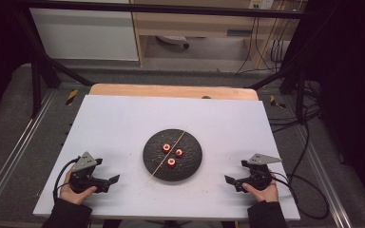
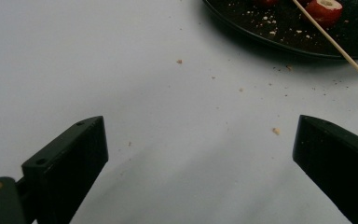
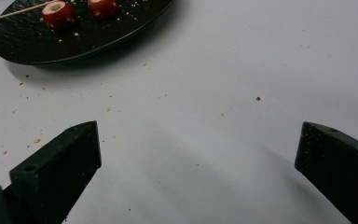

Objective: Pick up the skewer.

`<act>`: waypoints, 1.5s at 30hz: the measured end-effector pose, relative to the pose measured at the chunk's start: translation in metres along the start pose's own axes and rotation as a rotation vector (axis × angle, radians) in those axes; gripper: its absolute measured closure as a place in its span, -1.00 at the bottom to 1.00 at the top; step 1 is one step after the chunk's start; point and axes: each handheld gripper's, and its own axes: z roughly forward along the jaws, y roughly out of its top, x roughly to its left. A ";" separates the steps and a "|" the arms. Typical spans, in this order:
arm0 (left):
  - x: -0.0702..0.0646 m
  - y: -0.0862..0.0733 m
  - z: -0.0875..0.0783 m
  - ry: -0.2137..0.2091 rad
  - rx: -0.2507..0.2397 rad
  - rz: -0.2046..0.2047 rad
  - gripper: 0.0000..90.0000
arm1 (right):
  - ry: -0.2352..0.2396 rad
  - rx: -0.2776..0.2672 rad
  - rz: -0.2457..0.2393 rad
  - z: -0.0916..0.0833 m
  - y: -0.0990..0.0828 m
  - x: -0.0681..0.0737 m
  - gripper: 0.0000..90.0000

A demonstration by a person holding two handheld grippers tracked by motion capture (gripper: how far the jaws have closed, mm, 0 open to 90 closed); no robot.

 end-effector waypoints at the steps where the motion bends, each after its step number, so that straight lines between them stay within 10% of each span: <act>1: 0.000 0.000 0.000 0.001 0.001 0.002 -0.94 | 0.000 0.000 0.000 0.000 0.000 0.000 -0.98; 45: -0.037 0.028 0.011 -0.011 0.050 0.039 -0.94 | -0.004 0.009 -0.001 0.000 0.000 0.000 -0.98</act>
